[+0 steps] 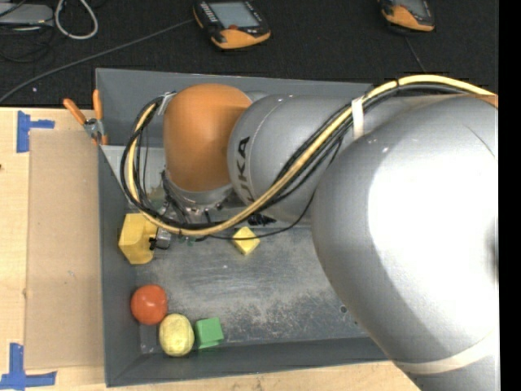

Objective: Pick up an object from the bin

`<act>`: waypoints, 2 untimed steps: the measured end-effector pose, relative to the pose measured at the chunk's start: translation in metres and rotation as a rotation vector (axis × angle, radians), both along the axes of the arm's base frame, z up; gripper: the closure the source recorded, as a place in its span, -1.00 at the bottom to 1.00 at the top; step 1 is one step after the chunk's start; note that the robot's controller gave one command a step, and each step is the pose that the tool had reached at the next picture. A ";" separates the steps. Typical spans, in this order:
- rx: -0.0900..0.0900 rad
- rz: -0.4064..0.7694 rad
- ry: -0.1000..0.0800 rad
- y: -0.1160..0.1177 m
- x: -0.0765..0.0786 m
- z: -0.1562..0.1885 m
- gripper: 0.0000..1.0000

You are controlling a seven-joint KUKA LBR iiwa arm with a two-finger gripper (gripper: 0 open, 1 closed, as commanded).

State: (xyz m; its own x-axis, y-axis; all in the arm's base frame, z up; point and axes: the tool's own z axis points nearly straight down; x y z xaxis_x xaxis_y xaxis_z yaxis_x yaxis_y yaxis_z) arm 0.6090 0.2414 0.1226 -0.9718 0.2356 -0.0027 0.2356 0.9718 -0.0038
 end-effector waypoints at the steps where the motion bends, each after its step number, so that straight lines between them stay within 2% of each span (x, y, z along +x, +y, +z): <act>1: -0.001 0.275 0.007 0.001 -0.006 -0.011 1.00; 2: 0.001 0.165 -0.002 0.001 0.004 -0.017 1.00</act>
Offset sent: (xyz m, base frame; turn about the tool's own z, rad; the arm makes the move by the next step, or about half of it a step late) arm 0.0098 0.0000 -0.0191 -0.2707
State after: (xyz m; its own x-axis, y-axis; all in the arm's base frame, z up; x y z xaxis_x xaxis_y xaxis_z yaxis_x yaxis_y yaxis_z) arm 0.6131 0.2424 0.1055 -0.9973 0.0733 -0.0041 0.0733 0.9973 -0.0025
